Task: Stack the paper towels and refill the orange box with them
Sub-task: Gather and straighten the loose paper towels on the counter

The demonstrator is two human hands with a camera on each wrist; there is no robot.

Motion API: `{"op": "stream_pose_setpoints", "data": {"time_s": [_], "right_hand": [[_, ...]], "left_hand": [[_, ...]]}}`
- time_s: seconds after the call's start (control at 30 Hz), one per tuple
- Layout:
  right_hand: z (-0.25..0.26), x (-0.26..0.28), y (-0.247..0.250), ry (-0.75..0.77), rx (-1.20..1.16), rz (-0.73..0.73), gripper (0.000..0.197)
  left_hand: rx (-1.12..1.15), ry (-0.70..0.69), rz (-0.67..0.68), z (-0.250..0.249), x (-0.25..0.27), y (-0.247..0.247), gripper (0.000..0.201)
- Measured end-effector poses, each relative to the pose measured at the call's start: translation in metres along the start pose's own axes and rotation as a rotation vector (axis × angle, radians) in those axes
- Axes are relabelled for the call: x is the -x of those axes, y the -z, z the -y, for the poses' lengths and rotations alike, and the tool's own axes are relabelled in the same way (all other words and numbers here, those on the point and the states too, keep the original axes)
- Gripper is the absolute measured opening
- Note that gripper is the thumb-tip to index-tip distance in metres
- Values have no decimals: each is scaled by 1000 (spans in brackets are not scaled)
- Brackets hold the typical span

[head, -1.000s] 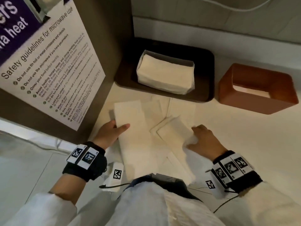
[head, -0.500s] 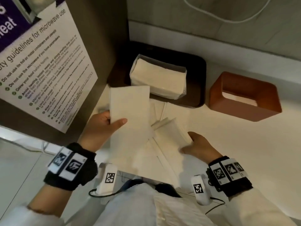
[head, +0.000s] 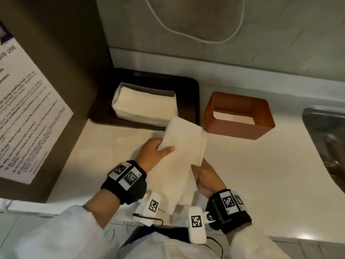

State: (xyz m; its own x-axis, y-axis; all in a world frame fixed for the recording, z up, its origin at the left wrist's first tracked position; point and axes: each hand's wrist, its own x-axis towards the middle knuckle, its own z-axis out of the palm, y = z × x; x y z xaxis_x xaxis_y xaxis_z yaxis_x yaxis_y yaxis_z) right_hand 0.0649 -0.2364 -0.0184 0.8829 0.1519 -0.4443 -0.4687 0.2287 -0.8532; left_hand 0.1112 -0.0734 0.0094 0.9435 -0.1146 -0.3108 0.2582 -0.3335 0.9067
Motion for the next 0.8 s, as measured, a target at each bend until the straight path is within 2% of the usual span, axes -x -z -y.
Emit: {"op": "stream_pose_setpoints", "data": {"time_s": [0.07,0.17,0.23,0.33,0.4,0.53,0.6,0.7,0.8], "right_hand": [[-1,0,5,-40,-118,-35,33],[6,6,12,-70,-350,-7,49],[10,8,15,-56,-356,38,54],[4,4,17,-11,-235,-19,41],[1,0,21,-14,-200,-51,35],[1,-2,30,-30,-199,-46,28],[3,-2,33,-30,-213,-44,26],[7,-3,40,-35,-225,-73,26],[12,-5,44,-16,-181,-100,24]], "left_hand": [[-87,-64,8,3,-5,-8,25],[-175,-100,15,2,-8,-14,26],[-238,-95,-22,2,-7,-18,24],[-256,-126,-38,-2,-4,-25,27],[-139,-124,-58,-5,-3,-27,28],[483,85,-55,-10,1,-16,24],[564,130,-53,-8,2,-5,30],[516,65,-232,-3,3,27,32],[297,-165,-490,-22,17,64,37]]}}
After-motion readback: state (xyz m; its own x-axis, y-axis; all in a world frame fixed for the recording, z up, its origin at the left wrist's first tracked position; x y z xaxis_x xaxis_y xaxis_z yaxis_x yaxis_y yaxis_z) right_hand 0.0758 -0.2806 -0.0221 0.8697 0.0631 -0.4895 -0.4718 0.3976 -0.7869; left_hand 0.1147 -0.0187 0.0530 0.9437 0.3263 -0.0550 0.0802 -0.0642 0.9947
